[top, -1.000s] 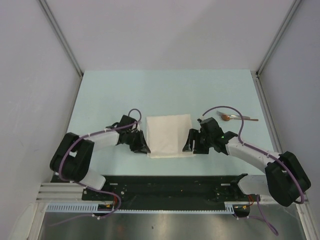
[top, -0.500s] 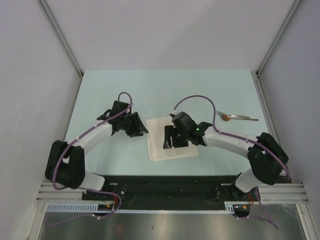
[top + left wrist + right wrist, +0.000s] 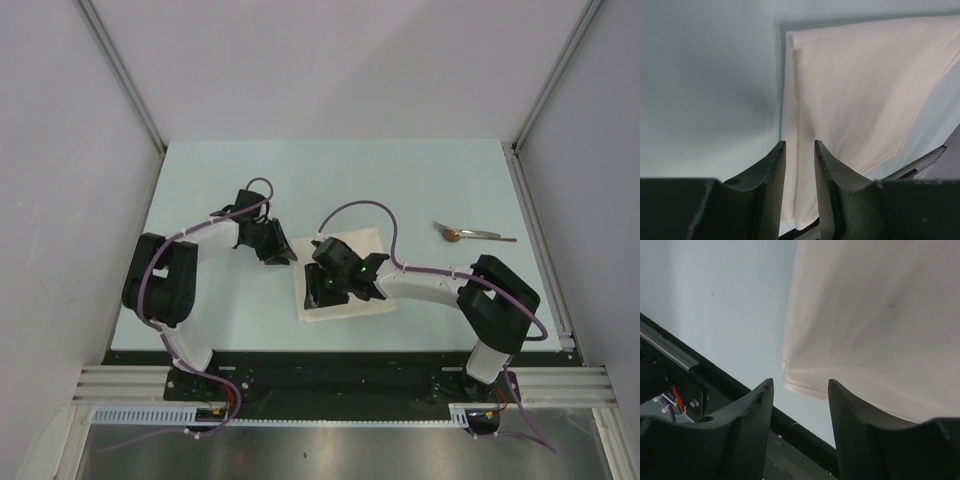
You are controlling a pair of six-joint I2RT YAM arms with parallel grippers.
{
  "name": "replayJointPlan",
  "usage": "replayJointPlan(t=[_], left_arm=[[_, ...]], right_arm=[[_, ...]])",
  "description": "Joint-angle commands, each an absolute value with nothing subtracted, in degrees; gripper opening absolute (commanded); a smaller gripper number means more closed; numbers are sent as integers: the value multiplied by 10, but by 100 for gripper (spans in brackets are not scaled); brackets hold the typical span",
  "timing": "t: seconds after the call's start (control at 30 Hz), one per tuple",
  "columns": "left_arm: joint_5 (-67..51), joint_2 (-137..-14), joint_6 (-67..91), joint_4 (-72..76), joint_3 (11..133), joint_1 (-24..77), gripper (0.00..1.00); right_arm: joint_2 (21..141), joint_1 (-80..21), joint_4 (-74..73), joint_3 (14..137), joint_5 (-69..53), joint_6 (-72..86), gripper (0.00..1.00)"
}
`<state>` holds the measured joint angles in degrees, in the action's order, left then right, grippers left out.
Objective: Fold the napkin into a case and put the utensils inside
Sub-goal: Smooth out the square-folded napkin at the center of the board.
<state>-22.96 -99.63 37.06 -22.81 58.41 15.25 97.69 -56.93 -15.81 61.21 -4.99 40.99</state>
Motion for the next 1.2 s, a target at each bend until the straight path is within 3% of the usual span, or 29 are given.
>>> replayJointPlan(t=[0.0, 0.27, 0.93, 1.17], left_arm=[[-248, -1010, 383, -199, 608, 146, 33], [-253, -1021, 411, -186, 621, 146, 30], [-246, -1057, 421, -193, 645, 146, 19], [-242, -1064, 422, -193, 653, 141, 12]], right_arm=[[996, -591, -130, 620, -42, 424, 53], [1033, -626, -216, 684, 36, 371, 53], [1121, -691, -358, 812, 161, 341, 35], [1120, -693, -369, 831, 172, 338, 15]])
